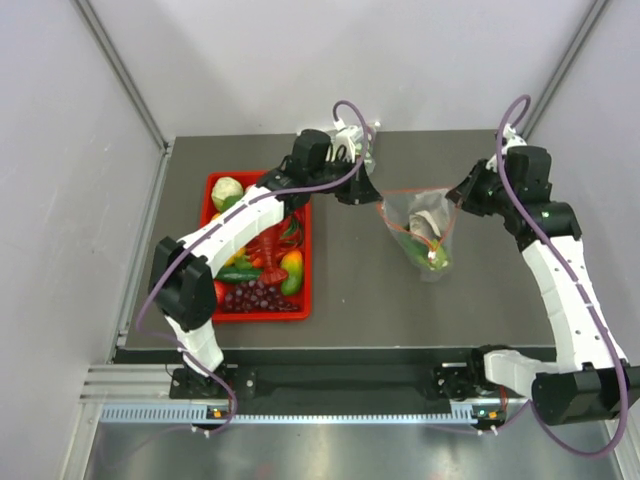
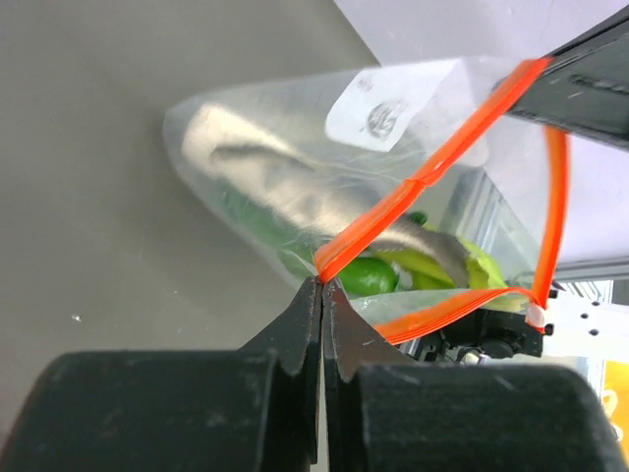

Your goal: Open the zip-top bag and remove the fake food

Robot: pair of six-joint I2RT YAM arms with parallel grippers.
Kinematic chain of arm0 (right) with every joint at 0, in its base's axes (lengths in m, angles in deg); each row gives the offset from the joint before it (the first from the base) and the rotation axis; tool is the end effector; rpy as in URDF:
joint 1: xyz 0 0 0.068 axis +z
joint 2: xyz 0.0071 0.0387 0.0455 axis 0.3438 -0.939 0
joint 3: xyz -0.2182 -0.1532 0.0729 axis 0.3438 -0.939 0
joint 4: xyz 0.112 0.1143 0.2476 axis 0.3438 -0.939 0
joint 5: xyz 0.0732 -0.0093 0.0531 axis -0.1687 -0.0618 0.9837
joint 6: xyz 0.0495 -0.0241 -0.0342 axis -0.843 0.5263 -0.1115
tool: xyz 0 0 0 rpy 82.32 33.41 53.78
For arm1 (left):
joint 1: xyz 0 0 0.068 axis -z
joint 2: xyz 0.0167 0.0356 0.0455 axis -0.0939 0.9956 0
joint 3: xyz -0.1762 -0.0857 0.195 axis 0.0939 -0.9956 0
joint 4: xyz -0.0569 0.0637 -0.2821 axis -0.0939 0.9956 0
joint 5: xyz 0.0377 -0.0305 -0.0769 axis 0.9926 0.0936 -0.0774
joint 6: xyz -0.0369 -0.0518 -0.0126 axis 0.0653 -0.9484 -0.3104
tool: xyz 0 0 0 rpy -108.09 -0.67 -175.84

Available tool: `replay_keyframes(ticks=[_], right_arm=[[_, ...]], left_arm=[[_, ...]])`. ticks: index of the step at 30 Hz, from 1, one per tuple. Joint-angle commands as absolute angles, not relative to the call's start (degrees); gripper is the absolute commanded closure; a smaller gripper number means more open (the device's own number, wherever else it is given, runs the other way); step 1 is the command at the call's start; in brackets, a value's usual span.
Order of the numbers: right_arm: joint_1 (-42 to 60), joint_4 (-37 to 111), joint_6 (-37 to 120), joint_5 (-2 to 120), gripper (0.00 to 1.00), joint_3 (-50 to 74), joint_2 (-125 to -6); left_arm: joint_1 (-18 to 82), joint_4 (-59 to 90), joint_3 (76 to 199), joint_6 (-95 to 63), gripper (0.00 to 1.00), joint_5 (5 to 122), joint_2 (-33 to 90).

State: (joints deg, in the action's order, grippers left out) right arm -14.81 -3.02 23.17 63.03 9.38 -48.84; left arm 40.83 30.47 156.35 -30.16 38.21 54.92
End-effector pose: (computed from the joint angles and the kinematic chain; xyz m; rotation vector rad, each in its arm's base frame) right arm 0.2768 0.0357 0.3890 0.2528 2.1495 0.5209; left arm 0.3643 -0.2938 0.3357 0.5834 2.0563 -1.2490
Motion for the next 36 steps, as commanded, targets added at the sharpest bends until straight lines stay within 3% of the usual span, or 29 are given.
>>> replay_keyframes(ticks=[1,4,11,18,21,23,26,29,36], right_arm=[[-16.9,-1.7,25.2,61.0,1.00,13.1,-48.9],[-16.2,1.4,22.4,64.5,1.00,8.4,-48.7],[1.5,11.1,14.8,60.1,1.00,-6.2,-50.1],[9.6,17.8,10.2,58.6,1.00,-7.9,-56.1],[10.5,16.9,10.7,57.6,1.00,-6.2,-56.7],[10.5,16.3,11.0,57.0,1.00,-5.3,-56.4],[10.5,15.8,11.3,56.8,1.00,-5.1,-56.1],[10.5,16.0,10.8,56.9,1.00,-5.8,-55.6],[10.8,16.0,9.6,56.8,1.00,-7.3,-53.6]], left_arm=[[39.7,31.1,157.2,-28.2,1.00,40.8,56.1],[39.7,33.9,152.9,-24.5,1.00,44.9,55.6],[39.5,37.9,139.7,-20.9,1.00,60.9,49.5],[39.4,45.9,137.5,-20.8,1.00,66.8,46.7],[39.5,44.6,137.1,-21.0,0.76,65.1,41.9],[39.5,43.8,137.0,-22.7,0.48,63.4,37.7],[39.8,41.0,136.5,-25.3,0.34,61.1,31.9],[40.3,35.9,134.4,-27.4,0.34,59.4,28.0],[43.4,32.5,131.5,-31.1,0.50,53.8,32.1]])
